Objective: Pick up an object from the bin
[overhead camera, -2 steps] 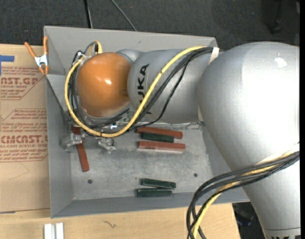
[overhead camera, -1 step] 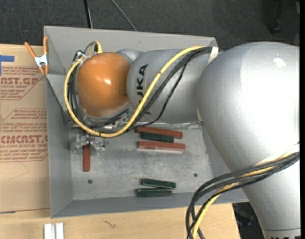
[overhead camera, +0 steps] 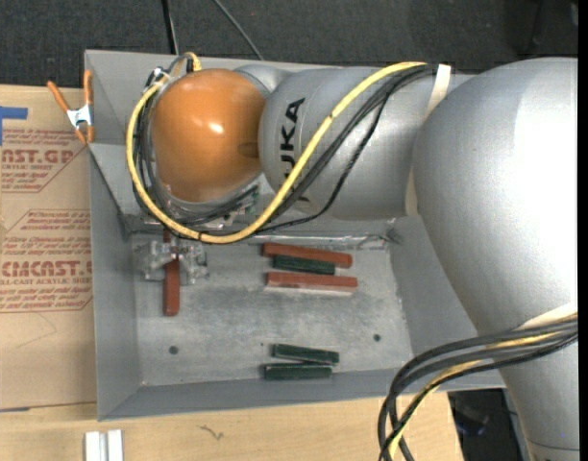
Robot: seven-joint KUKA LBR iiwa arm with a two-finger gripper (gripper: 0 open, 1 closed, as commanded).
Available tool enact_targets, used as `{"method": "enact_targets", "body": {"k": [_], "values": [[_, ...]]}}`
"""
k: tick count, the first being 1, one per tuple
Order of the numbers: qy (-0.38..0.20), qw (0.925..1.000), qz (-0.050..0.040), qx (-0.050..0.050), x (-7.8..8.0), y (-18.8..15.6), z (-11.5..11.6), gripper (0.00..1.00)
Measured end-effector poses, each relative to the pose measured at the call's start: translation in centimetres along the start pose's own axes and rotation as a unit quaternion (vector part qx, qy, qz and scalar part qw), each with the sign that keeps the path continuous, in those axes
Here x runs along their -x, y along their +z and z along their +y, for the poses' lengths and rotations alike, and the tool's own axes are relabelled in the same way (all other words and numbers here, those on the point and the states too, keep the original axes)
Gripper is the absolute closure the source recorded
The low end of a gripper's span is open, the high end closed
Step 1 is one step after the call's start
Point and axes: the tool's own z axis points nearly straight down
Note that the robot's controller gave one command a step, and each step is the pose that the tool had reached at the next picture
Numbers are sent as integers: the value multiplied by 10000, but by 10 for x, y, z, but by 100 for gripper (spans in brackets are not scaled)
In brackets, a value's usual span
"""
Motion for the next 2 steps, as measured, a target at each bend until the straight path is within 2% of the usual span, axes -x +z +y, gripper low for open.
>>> {"method": "enact_targets", "body": {"k": [1, 2], "values": [[9, 10000, 1, -1, 2, -44, -1, 100], [19, 10000, 5, 9, 4, -67, -2, 100]]}}
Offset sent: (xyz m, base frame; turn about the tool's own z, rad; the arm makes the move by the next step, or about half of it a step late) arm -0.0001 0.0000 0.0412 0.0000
